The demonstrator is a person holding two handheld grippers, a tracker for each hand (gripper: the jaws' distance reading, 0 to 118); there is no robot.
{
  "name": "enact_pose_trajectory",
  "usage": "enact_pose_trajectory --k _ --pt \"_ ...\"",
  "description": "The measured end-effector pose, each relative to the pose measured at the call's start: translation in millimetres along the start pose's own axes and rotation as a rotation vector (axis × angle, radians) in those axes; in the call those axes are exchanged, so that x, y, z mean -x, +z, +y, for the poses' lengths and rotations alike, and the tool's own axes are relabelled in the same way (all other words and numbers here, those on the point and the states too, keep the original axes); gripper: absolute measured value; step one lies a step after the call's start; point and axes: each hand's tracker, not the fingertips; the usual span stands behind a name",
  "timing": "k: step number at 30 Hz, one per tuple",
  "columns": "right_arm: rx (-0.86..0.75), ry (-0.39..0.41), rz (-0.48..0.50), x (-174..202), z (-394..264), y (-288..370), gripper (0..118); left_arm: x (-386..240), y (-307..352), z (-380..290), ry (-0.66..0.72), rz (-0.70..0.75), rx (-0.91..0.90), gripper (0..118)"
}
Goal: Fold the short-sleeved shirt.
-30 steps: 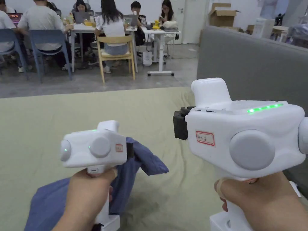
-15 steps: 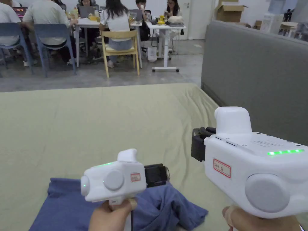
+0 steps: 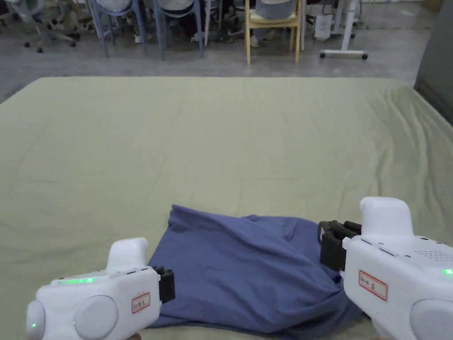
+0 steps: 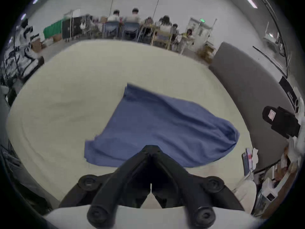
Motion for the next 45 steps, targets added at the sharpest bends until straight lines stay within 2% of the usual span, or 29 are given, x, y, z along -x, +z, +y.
enact_pose_trajectory --k 5,9,10,11,12,13,16,17,20,21,22,24,25,27,28,30,34,36,38,39,40,41,45 --pt "0.046 0.042 -0.018 6.9 5.7 -29.6 12 19.3 -28.6 31.6 0.007 0.046 -0.044 0" --pt "0.058 0.03 -0.036 -3.1 10.7 -44.6 12 26.9 -65.2 70.9 -0.02 0.055 -0.082 0" --pt "0.061 0.021 -0.038 -6.3 11.6 -47.5 12 29.6 -79.5 80.2 -0.028 0.07 -0.093 29" --pt "0.063 0.01 -0.045 -10.1 10.9 -49.9 12 33.8 -101.2 93.0 -0.047 0.09 -0.072 91" --pt "0.066 0.003 -0.053 -14.3 11.4 -52.2 12 38.5 -121.6 104.9 -0.062 0.09 -0.016 118" --pt "0.07 -0.001 -0.063 -18.4 11.7 -54.2 12 37.8 -130.0 111.8 -0.05 0.091 -0.062 118" --pt "0.092 -0.008 -0.116 -34.7 10.2 -57.2 12 44.1 -184.9 130.8 -0.062 0.148 -0.005 118" --pt "0.102 -0.015 -0.139 -42.9 9.7 -57.9 12 26.5 -175.5 143.3 -0.083 0.165 0.027 118" --pt "0.143 -0.073 -0.19 -66.4 7.5 -56.4 12 13.7 -211.0 146.1 -0.152 0.237 0.087 118" --pt "0.156 -0.094 -0.211 -76.3 7.1 -56.1 12 25.8 -244.1 143.6 -0.182 0.249 0.125 117" --pt "0.163 -0.108 -0.232 -84.2 6.7 -55.3 12 24.1 -253.7 142.4 -0.208 0.261 0.154 103" --pt "0.18 -0.136 -0.277 -102.8 4.1 -52.2 12 15.6 -254.5 139.0 -0.201 0.218 0.159 97" --pt "0.188 -0.146 -0.293 -109.0 3.8 -51.9 12 24.3 -252.1 144.4 -0.211 0.226 0.126 75" --pt "0.213 -0.162 -0.304 -123.8 0.4 -53.3 12 25.2 -237.2 149.3 -0.205 0.196 0.114 0" --pt "0.224 -0.173 -0.3 -128.3 -0.3 -54.5 12 29.0 -230.3 150.3 -0.199 0.193 0.092 0" --pt "0.234 -0.205 -0.285 -135.4 -2.2 -56.9 12 27.0 -201.9 154.1 -0.088 0.074 0.034 0" --pt "0.252 -0.199 -0.257 -136.8 -5.5 -65.2 12 39.7 -155.6 156.1 -0.073 0.036 -0.065 0" --pt "0.271 -0.191 -0.181 -136.2 -9.1 -70.3 23 34.9 -123.7 151.0 -0.052 0.0 -0.106 0" --pt "0.306 -0.236 -0.141 -140.1 -9.0 -79.2 42 30.1 -92.2 142.8 -0.026 -0.023 -0.136 0" --pt "0.329 -0.259 -0.146 -140.7 -9.1 -86.5 93 30.9 -81.9 139.7 -0.017 -0.017 -0.151 0" --pt "0.373 -0.297 -0.122 -145.0 -13.9 -98.9 118 27.8 -64.0 133.3 -0.018 -0.006 -0.184 0" --pt "0.318 -0.327 -0.106 -146.7 -22.0 -108.3 114 23.3 -49.7 127.2 -0.014 -0.004 -0.197 0" --pt "0.464 -0.37 -0.173 -152.5 -36.0 -135.7 118 29.3 -27.9 118.3 0.026 -0.012 -0.178 0"
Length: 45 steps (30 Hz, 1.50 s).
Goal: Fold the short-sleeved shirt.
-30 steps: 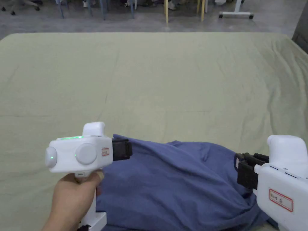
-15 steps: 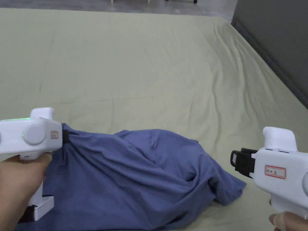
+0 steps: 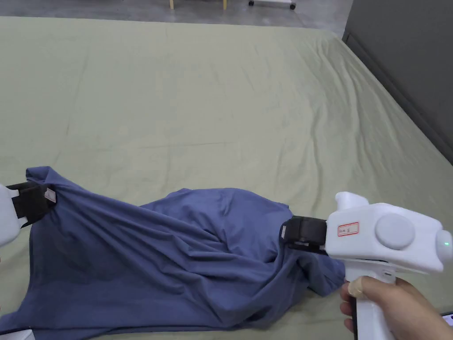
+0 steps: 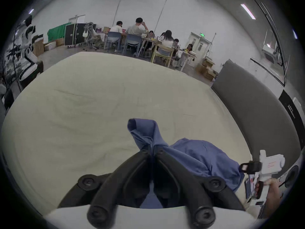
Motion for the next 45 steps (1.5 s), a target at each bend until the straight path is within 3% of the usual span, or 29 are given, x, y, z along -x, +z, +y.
enact_pose_trajectory --k 1,2,3,4,5,6,8,11,14,17,19,21,24,27,35,40,42,45 --pt "0.041 -0.01 -0.017 -0.6 -2.0 -9.9 116 0.4 2.5 0.5 0.0 0.003 0.002 0" --pt "0.089 -0.019 -0.024 -2.1 -2.1 -8.9 107 0.6 5.2 1.2 -0.005 0.004 0.003 0" --pt "0.079 -0.025 0.014 -2.7 -4.3 -8.2 80 1.0 7.0 2.3 -0.01 0.006 0.004 0" --pt "0.075 -0.029 0.036 -2.3 -6.2 -6.4 21 2.6 8.2 -0.5 -0.011 0.007 -0.001 0" --pt "0.058 -0.006 0.031 2.1 -8.5 0.2 15 4.7 8.5 1.4 -0.006 0.01 0.001 0" --pt "-0.009 0.005 0.016 7.3 -11.1 15.7 15 7.2 9.5 4.6 0.003 0.012 0.004 0" --pt "-0.137 0.165 0.036 24.2 -10.4 47.7 15 8.1 14.4 9.3 0.02 0.02 -0.013 0" --pt "-0.308 0.36 -0.057 50.7 4.4 87.5 15 8.9 20.2 39.7 0.044 0.013 -0.049 0" --pt "-0.425 0.497 -0.106 80.7 44.5 136.0 14 4.1 35.2 90.7 0.091 -0.035 -0.155 0" --pt "-0.539 0.559 -0.158 103.0 96.3 181.9 14 -8.7 55.5 144.5 0.081 -0.016 -0.294 0" --pt "-0.565 0.578 -0.201 118.3 135.9 206.1 14 -11.5 61.6 179.3 0.111 -0.048 -0.344 0" --pt "-0.559 0.648 -0.262 135.6 178.3 226.6 14 -14.4 63.5 215.0 0.122 -0.044 -0.349 0" --pt "-0.517 0.625 -0.294 154.5 234.8 250.8 14 -17.9 56.0 259.4 0.121 -0.023 -0.345 0" --pt "-0.476 0.538 -0.294 166.3 284.8 260.3 14 -20.2 44.8 293.0 0.136 -0.006 -0.321 0" --pt "-0.466 0.491 -0.309 192.2 330.0 248.5 14 -28.7 9.3 341.1 0.079 0.056 -0.305 0" --pt "-0.433 0.46 -0.262 176.6 325.6 195.2 14 -19.8 -16.1 306.5 0.087 0.066 -0.269 0" --pt "-0.401 0.405 -0.224 161.2 300.4 165.0 14 -8.4 -37.1 279.0 0.095 0.086 -0.198 0" --pt "-0.327 0.395 -0.222 137.4 260.1 114.8 14 1.3 -57.8 222.7 0.145 0.112 -0.084 0"
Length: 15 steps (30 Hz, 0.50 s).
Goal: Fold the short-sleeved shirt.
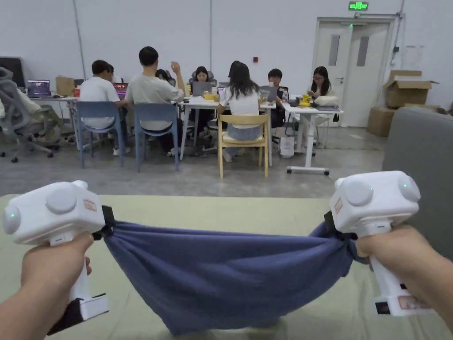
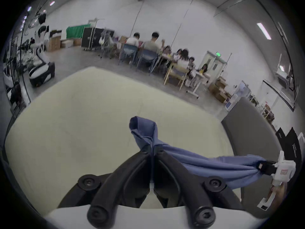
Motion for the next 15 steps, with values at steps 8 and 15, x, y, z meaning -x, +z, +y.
enact_pose_trajectory --k 8,15 --pt "0.115 0.095 0.014 13.7 -210.4 -20.7 14 50.6 13.5 -164.9 -0.123 -0.005 0.177 0" --pt "0.29 -0.195 0.082 -2.3 -343.4 18.7 14 101.4 66.8 -271.2 -0.069 -0.031 0.251 0"
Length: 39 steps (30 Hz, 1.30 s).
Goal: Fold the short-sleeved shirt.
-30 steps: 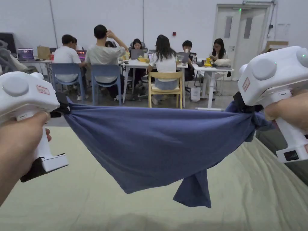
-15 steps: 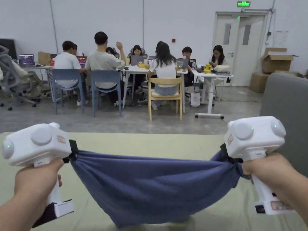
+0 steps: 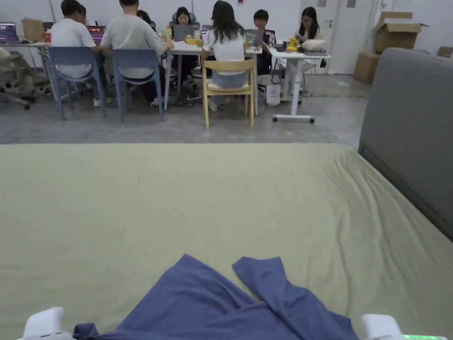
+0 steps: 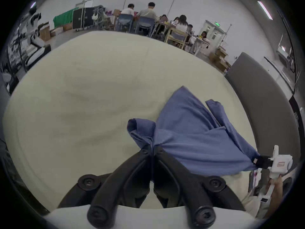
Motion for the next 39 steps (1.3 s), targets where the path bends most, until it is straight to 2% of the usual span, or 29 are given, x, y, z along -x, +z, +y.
enact_pose_trajectory --k 3,6,8,9,13,14,15,16,17,18,19,20,21,23,25,28,29,30,32,33,34,35,36,37,38,39 --pt "0.049 -0.116 0.035 -19.4 -26.9 -3.3 14 15.8 2.9 -33.6 0.021 0.018 0.042 0" --pt "0.124 -0.169 0.053 -30.5 -46.1 -16.7 14 30.2 -7.7 -57.6 0.041 0.031 0.096 0" --pt "0.172 -0.248 0.067 -39.2 -56.2 -33.5 14 39.0 -24.1 -69.3 0.071 0.044 0.166 0" --pt "0.181 -0.261 0.079 -42.5 -59.0 -41.8 14 43.9 -32.2 -74.1 0.081 0.056 0.178 0" --pt "0.173 -0.249 0.074 -38.1 -54.5 -35.7 14 70.4 -51.0 -75.4 0.14 0.01 0.147 0" --pt "0.18 -0.209 0.055 -33.1 -52.2 -32.2 15 69.3 -51.2 -72.3 0.142 0.014 0.149 0" --pt "0.179 -0.162 0.039 -29.2 -51.5 -32.4 19 66.9 -51.6 -69.7 0.135 0.024 0.151 0" --pt "0.18 -0.131 0.017 -26.1 -50.0 -31.7 31 66.6 -51.1 -68.0 0.127 0.033 0.152 1" --pt "0.18 -0.133 0.019 -24.6 -46.6 -28.4 45 67.4 -50.3 -63.4 0.132 0.033 0.154 17" --pt "0.192 -0.126 0.004 -23.6 -40.2 -23.2 69 70.2 -43.8 -55.6 0.184 -0.003 0.152 65" --pt "0.196 -0.121 -0.005 -23.3 -33.6 -10.7 107 73.1 -32.0 -49.5 0.233 -0.067 0.112 118" --pt "0.137 -0.121 -0.05 -22.4 -26.9 15.0 118 54.4 -3.6 -52.8 0.266 -0.132 0.012 118" --pt "0.035 -0.122 -0.033 -21.0 -23.2 37.5 118 53.8 17.3 -49.7 0.258 -0.22 -0.061 118" --pt "-0.18 -0.076 -0.028 -17.5 -11.7 78.1 118 53.0 63.3 -29.9 0.246 -0.269 -0.273 118" --pt "-0.266 -0.034 -0.042 -5.0 -4.7 106.6 118 50.6 87.5 -21.7 0.226 -0.289 -0.356 118" --pt "-0.334 0.048 -0.022 8.5 -11.0 110.7 118 22.3 107.4 -45.2 0.203 -0.267 -0.288 118" --pt "-0.352 0.082 -0.026 16.1 -14.7 109.8 118 15.0 108.2 -46.3 0.181 -0.214 -0.22 118" --pt "-0.353 0.079 -0.067 24.4 -20.0 110.4 118 7.4 105.4 -51.6 0.152 -0.156 -0.179 118" --pt "-0.332 0.127 -0.099 39.1 -27.7 97.9 118 18.1 83.3 -63.4 0.092 -0.048 -0.121 118" --pt "-0.315 0.154 -0.11 45.6 -32.2 91.6 117 15.0 77.2 -70.5 0.026 -0.007 -0.08 118" --pt "-0.326 0.18 -0.11 56.3 -35.6 94.1 101 12.6 72.3 -76.2 -0.032 0.024 -0.05 105" --pt "-0.336 0.182 -0.104 62.4 -40.4 92.2 65 10.7 59.5 -80.1 -0.098 0.081 -0.019 67" --pt "-0.339 0.185 -0.101 66.2 -42.9 90.6 15 6.5 50.7 -80.8 -0.149 0.159 0.002 0" --pt "-0.337 0.184 -0.098 69.9 -44.5 87.2 3 3.4 36.4 -82.3 -0.207 0.276 0.027 0" --pt "-0.327 0.18 -0.056 69.0 -44.2 87.8 3 4.7 31.4 -86.3 -0.197 0.334 0.026 0" --pt "-0.324 0.167 -0.041 69.7 -44.8 86.5 3 7.2 31.6 -87.5 -0.165 0.275 0.015 0"
